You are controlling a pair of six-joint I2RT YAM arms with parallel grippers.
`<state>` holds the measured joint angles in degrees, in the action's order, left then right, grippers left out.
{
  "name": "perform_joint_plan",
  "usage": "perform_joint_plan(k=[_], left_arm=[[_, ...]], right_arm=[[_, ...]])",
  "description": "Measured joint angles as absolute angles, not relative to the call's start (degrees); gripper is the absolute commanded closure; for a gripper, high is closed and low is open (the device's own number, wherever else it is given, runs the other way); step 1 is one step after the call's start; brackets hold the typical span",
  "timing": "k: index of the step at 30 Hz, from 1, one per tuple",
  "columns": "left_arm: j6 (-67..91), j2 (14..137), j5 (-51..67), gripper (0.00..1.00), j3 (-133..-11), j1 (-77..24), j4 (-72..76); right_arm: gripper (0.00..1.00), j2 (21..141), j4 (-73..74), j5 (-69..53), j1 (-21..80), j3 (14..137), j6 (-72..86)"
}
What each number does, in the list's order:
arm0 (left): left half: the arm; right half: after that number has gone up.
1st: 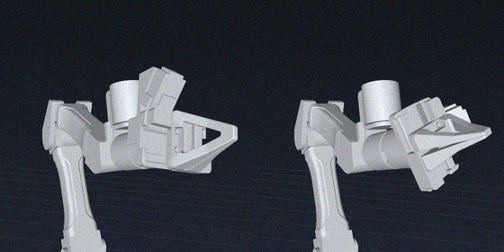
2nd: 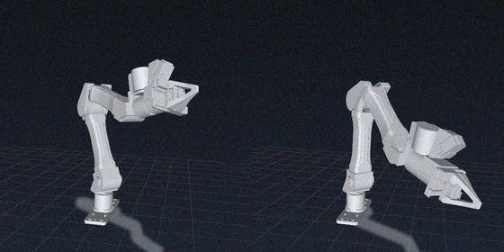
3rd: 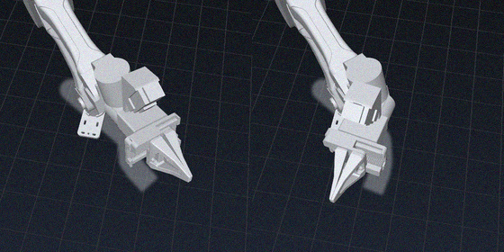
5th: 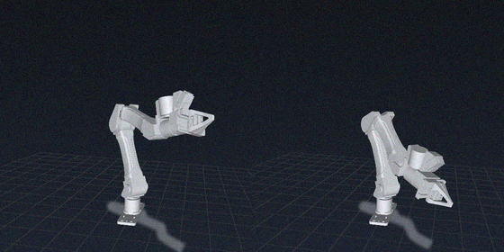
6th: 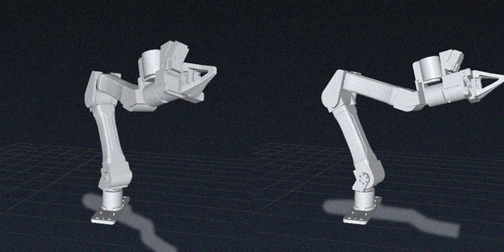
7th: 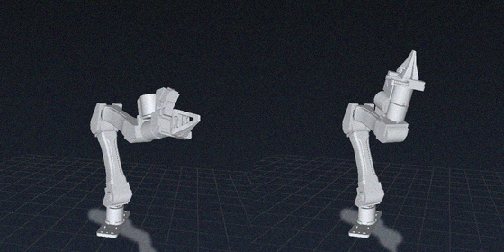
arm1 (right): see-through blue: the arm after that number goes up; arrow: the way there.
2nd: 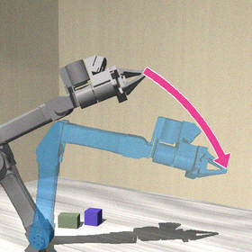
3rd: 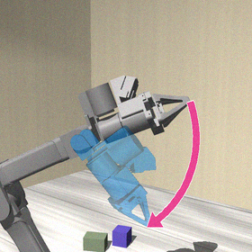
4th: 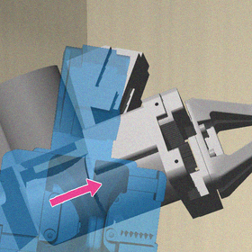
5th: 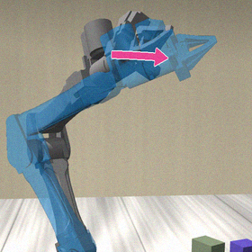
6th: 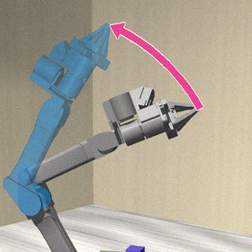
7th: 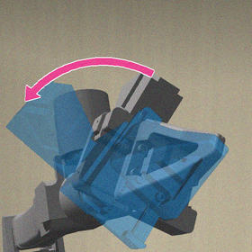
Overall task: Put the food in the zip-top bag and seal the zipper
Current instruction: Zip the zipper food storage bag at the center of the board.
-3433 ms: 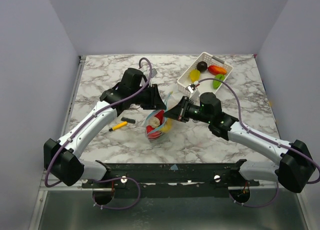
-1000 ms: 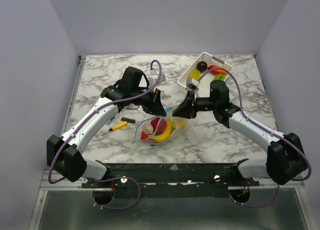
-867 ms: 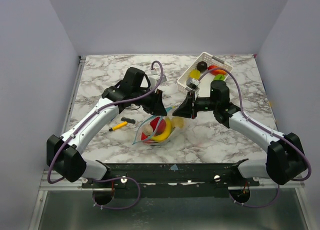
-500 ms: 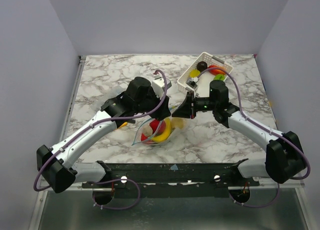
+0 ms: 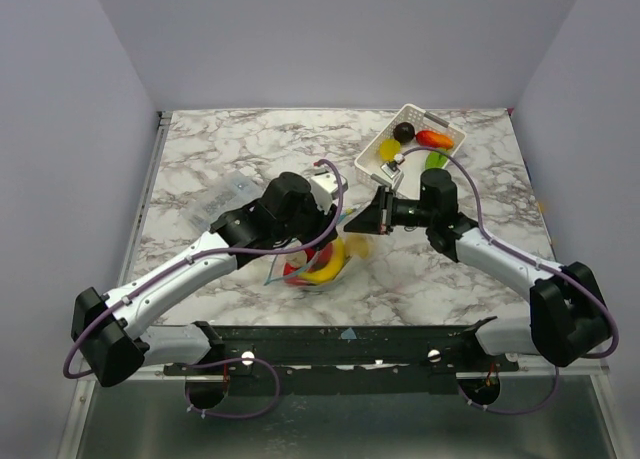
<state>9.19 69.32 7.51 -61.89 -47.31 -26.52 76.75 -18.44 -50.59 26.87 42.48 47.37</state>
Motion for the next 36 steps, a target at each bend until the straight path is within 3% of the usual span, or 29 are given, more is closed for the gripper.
perform_joint_plan(k=[2, 4, 9, 10, 12, 25, 30, 33, 35, 36], left_arm=[[8.88, 69.28, 7.55, 0.93, -61.78, -47.40, -26.20], [8.62, 69.21, 7.57, 1.00, -61.76, -47.40, -25.78], [8.23, 68.51, 8.93, 1.00, -61.19, -47.37, -24.93], [8.14, 68.47, 9.89, 1.00, -61.17, -47.27, -24.75], [8.14, 68.47, 13.08, 1.00, -61.12, -46.61, -24.43], [11.18, 67.07, 34.87, 1.00, -57.23, -37.56, -20.73], [11.44, 67.09, 38.28, 1.00, -57.23, -36.42, -20.78], [11.60, 67.26, 39.77, 1.00, -57.23, -36.34, -20.82], [11.66, 67.55, 40.69, 1.00, -57.23, -36.36, -20.84], [11.68, 67.72, 41.04, 0.93, -57.30, -36.34, -20.88]], right_arm=[[0.97, 76.38, -18.96, -49.91, 26.87, 41.45, 49.76], [0.80, 76.14, -19.00, -49.30, 26.87, 41.30, 50.54], [0.24, 75.22, -14.85, -47.33, 26.87, 42.81, 43.27], [0.18, 74.87, -14.33, -46.89, 26.87, 42.96, 40.69], [0.15, 73.65, -13.23, -46.19, 26.87, 42.94, 36.03], [0.40, 71.64, -21.65, -57.82, 26.87, 40.69, 22.15], [0.65, 72.42, -24.12, -62.06, 26.87, 40.34, 21.58], [0.97, 72.69, -26.72, -63.42, 26.87, 40.12, 22.61], [1.00, 73.25, -29.39, -64.12, 26.87, 39.86, 24.16], [1.00, 73.58, -30.37, -64.23, 26.87, 39.72, 25.02]])
